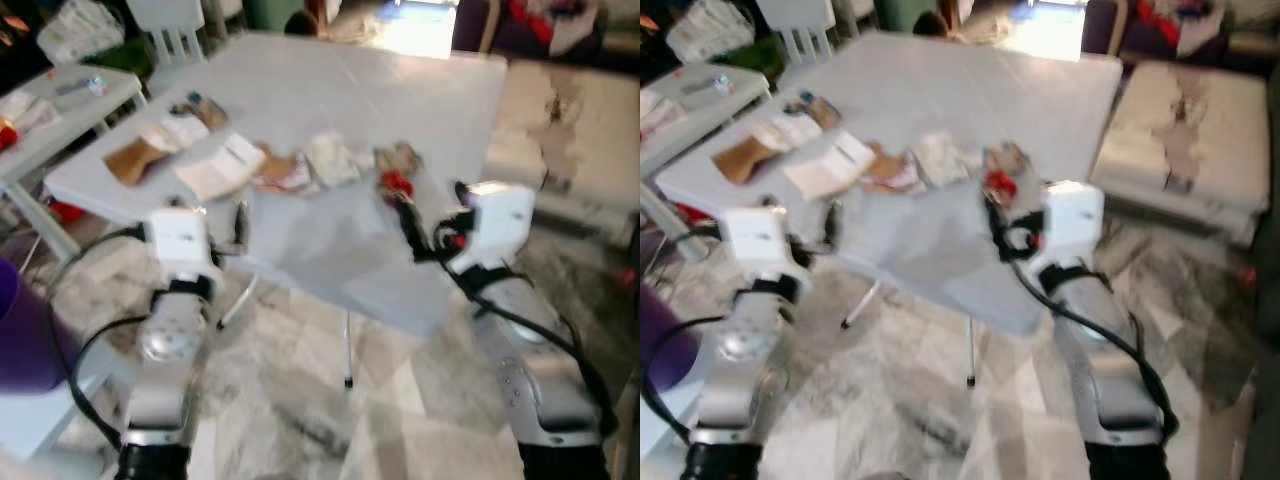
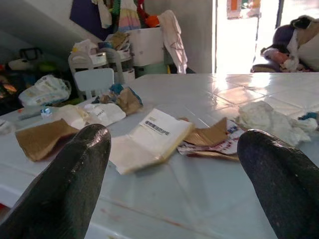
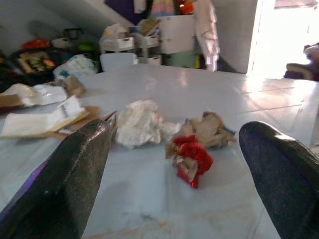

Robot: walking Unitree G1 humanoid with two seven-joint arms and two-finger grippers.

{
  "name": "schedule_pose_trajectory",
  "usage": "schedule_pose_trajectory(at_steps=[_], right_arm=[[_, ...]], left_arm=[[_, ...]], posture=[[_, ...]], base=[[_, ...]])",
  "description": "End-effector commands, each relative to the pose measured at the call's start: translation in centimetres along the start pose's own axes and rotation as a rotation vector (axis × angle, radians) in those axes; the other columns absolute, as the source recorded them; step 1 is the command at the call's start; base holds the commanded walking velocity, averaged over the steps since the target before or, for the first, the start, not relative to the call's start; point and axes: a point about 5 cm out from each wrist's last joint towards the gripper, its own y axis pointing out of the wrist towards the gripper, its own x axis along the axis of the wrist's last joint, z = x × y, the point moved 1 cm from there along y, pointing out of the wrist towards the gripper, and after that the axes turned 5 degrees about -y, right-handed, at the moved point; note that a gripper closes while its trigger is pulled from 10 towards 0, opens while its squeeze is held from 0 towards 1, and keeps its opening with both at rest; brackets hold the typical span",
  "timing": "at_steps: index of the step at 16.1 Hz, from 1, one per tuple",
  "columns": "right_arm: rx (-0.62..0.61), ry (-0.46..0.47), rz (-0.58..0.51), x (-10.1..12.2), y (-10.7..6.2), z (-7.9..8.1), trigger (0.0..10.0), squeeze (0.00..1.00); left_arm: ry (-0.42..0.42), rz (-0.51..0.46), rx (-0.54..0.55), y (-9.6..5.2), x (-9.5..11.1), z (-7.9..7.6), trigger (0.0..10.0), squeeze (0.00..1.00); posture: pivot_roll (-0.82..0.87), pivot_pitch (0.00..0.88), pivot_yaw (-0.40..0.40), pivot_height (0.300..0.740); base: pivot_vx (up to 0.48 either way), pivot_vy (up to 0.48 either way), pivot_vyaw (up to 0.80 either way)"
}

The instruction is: Picking trash to rubbish bin

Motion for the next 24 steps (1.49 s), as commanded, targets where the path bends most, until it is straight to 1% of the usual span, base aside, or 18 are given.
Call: schedule_pose_trajectory(at_steps=[1,4,8,9,10,11,12,14,15,16,17,18,19,20,21,23,24], right_arm=[[0.037,0.007,-0.024,0.6,0.2,1.1,10.0,0.0],[0.03,-0.012,-0.025,0.6,0.2,0.9,10.0,0.0],[0.004,-0.044,-0.025,0.6,0.3,0.6,10.0,0.0],[-0.013,-0.105,-0.033,0.7,0.4,0.4,10.0,0.0],[-0.016,-0.126,-0.036,0.8,0.4,0.3,10.0,0.0],[-0.055,-0.186,-0.033,0.9,0.4,-0.1,10.0,0.0],[-0.083,-0.22,-0.023,0.7,0.5,-0.6,10.0,0.0],[-0.128,-0.237,0.006,0.3,0.5,-1.4,10.0,0.0],[-0.161,-0.265,0.028,0.0,0.5,-2.0,10.0,0.0],[-0.177,-0.275,0.042,-0.2,0.5,-2.3,10.0,0.0],[-0.213,-0.275,0.082,-0.9,0.7,-2.8,10.0,0.0],[-0.246,-0.266,0.144,-2.0,1.3,-3.5,10.0,0.0],[-0.253,-0.265,0.146,-2.1,1.5,-3.6,10.0,0.0],[-0.259,-0.281,0.161,-2.4,2.1,-3.9,10.0,0.0],[-0.264,-0.294,0.185,-2.9,2.9,-4.3,10.0,0.0],[-0.275,-0.325,0.203,-3.3,4.0,-4.9,10.0,0.0],[-0.278,-0.355,0.21,-3.4,4.5,-5.1,10.0,0.0]], left_arm=[[0.026,0.01,0.027,-0.1,-0.1,1.2,10.0,0.0],[0.018,0.023,0.023,-0.1,-0.4,1.1,10.0,0.0],[0.012,0.042,0.029,-0.1,-0.7,1.0,10.0,0.0],[0.017,0.043,0.023,-0.1,-0.7,0.9,10.0,0.0],[0.016,0.043,0.022,-0.1,-0.7,0.9,10.0,0.0],[0.008,0.044,0.017,-0.1,-0.8,0.7,10.0,0.0],[0.005,0.045,0.014,-0.1,-0.8,0.6,10.0,0.0],[0.001,0.046,0.006,-0.2,-0.8,0.5,10.0,0.0],[0.001,0.048,0.002,-0.1,-0.8,0.4,10.0,0.0],[0.0,0.049,0.001,-0.1,-0.8,0.4,10.0,0.0],[-0.001,0.051,0.0,-0.2,-0.9,0.4,10.0,0.0],[-0.003,0.065,-0.005,-0.3,-1.0,0.3,10.0,0.0],[-0.005,0.07,-0.007,-0.3,-1.1,0.2,10.0,0.0],[-0.019,0.101,-0.037,-0.5,-1.6,-0.2,10.0,0.0],[-0.054,0.174,-0.13,-1.3,-2.7,-1.3,10.0,0.0],[-0.07,0.253,-0.265,-2.6,-3.8,-3.0,10.0,0.0],[-0.063,0.264,-0.307,-3.2,-3.9,-3.6,10.0,0.0]], posture=[[0.01,0.134,0.037,0.74],[0.01,0.134,0.035,0.74],[0.01,0.133,0.035,0.74],[0.01,0.133,0.033,0.74],[0.01,0.133,0.033,0.74],[0.01,0.133,0.033,0.74],[0.01,0.134,0.032,0.74],[0.01,0.134,0.032,0.74],[0.01,0.134,0.032,0.74],[0.01,0.137,0.031,0.74],[0.02,0.139,0.029,0.74],[0.03,0.141,0.026,0.74],[0.03,0.141,0.025,0.74],[0.04,0.142,0.023,0.74],[0.06,0.144,0.018,0.74],[0.06,0.146,0.014,0.74],[0.07,0.15,0.009,0.74]], base=[[0.368,0.307,0.0],[0.43,0.0,0.0],[0.0,0.0,0.0],[0.0,0.0,0.0],[0.0,0.0,0.0],[0.0,0.0,0.0],[0.0,0.0,0.0],[0.0,0.0,0.0],[0.0,0.0,0.0],[0.0,0.0,0.0],[0.0,0.0,0.0],[0.0,0.0,0.0],[0.0,0.0,0.0],[0.0,0.0,0.0],[0.0,0.0,0.0],[0.0,0.0,0.0],[0.0,0.0,0.0]])
